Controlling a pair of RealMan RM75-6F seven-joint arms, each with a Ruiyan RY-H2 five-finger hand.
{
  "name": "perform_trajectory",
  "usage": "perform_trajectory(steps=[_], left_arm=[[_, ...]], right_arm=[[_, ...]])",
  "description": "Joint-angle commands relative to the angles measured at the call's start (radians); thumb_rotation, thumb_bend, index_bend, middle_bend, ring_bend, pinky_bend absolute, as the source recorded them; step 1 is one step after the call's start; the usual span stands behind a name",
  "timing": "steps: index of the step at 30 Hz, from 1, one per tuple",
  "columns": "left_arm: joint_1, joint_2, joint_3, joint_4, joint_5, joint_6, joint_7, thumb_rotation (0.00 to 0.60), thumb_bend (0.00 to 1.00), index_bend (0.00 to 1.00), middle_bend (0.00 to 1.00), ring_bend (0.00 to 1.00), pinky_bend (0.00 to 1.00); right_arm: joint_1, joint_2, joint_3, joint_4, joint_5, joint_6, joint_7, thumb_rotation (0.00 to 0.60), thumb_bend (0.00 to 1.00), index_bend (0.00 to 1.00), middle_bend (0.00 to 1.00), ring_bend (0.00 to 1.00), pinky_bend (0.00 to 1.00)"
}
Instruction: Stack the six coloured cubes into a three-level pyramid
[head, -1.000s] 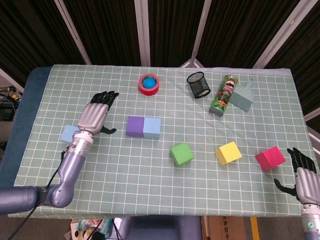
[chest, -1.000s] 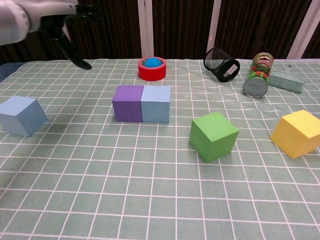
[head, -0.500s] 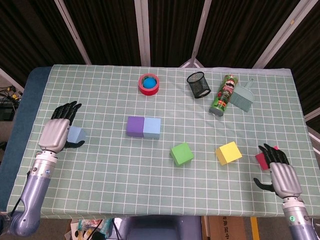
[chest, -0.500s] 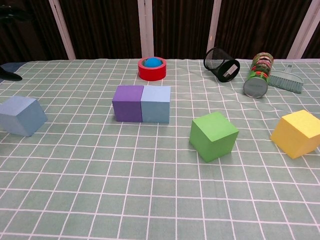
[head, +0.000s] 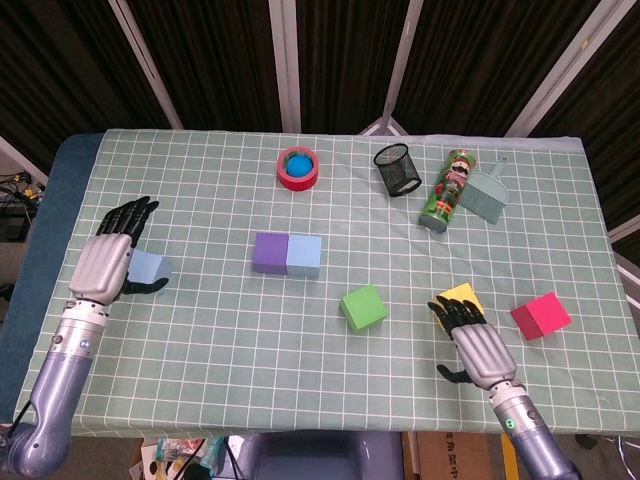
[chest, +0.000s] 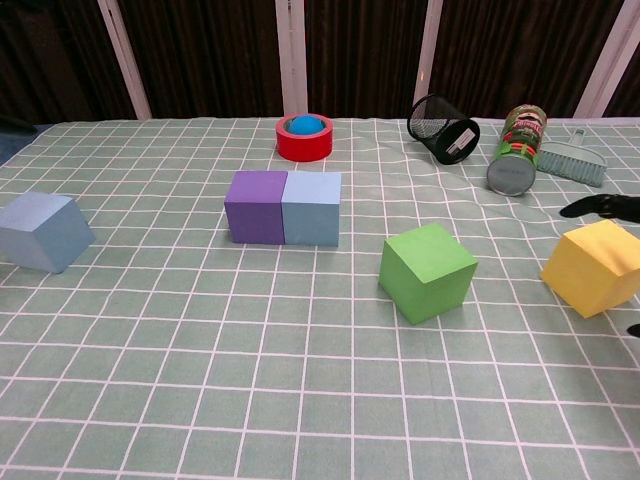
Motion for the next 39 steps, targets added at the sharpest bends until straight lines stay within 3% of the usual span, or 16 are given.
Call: perform_trajectory(steps=[1, 22, 39], left_arm=[[0.007, 0.003, -0.008, -0.002, 0.004, -0.005, -0.004, 0.600, 0.10, 0.00, 0.01, 0.00, 0.00], [0.049, 0.005, -0.068, 0.006, 0.017, -0.045, -0.038, 0.600, 0.10, 0.00, 0.01, 0.00, 0.00], [0.068, 0.005, -0.104, 0.023, -0.001, -0.080, -0.062, 0.600, 0.10, 0.00, 0.01, 0.00, 0.00]], right_arm=[[0.028, -0.049, 0.007, 0.006, 0.039, -0.010, -0.039, 0.600, 0.27, 0.00, 0.00, 0.00, 0.00], [0.187, -0.368, 0.096, 0.175, 0.156, 0.004, -0.151, 0.600, 0.27, 0.00, 0.00, 0.00, 0.00], [0.313, -0.523, 0.175, 0.347, 0.263, -0.020, -0.180, 0.600, 0.27, 0.00, 0.00, 0.00, 0.00]])
